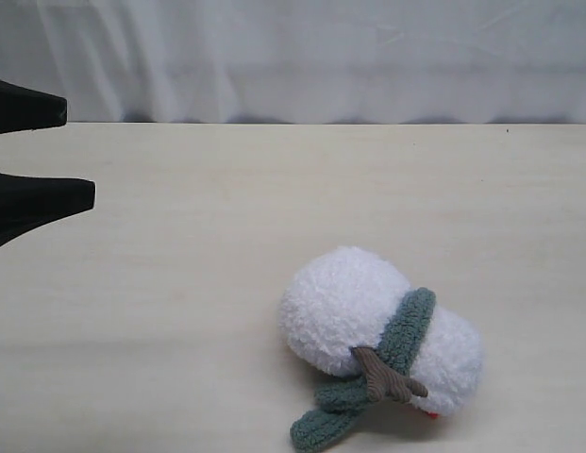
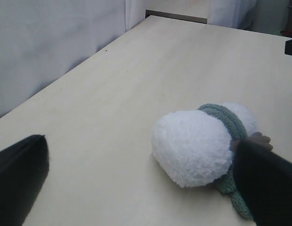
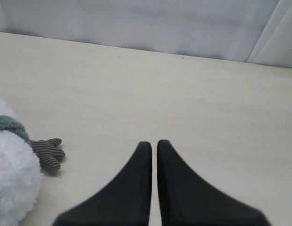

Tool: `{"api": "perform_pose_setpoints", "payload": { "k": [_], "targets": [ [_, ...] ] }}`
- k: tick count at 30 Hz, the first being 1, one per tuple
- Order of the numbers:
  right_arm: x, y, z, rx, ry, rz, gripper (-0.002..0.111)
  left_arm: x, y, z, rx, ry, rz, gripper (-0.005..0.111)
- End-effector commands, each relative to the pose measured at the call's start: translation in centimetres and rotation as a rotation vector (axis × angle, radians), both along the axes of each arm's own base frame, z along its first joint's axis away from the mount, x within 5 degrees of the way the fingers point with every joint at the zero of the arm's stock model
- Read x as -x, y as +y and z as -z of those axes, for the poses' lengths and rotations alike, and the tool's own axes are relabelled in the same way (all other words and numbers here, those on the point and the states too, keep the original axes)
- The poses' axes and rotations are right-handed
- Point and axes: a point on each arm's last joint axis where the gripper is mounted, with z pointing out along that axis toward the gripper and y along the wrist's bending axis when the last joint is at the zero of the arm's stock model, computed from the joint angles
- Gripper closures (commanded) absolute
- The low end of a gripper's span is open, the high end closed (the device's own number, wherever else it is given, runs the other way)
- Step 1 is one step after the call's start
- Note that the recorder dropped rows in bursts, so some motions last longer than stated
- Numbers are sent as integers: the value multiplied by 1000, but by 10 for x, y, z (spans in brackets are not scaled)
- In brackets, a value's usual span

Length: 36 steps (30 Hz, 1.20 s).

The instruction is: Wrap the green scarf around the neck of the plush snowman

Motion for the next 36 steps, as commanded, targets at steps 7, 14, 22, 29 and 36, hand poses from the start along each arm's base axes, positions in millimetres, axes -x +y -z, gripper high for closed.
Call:
{"api": "perform_pose_setpoints", "payload": {
  "k": [7, 14, 22, 29, 36],
  "targets": [
    [0, 0, 0, 7, -13, 6, 104, 1, 0, -2, 19, 2, -10, 5],
    [0, 0, 0, 7, -13, 6, 104, -1, 0, -4, 73, 40, -38, 5],
    [0, 0, 0, 7, -13, 6, 104, 2, -1, -18, 160, 7, -77, 5],
    [0, 0, 0, 7, -13, 6, 104, 35, 0, -29, 334, -252, -289, 5],
    [0, 1, 0, 7, -13, -19, 104, 83, -1, -31, 360, -387, -523, 5]
  ]
}}
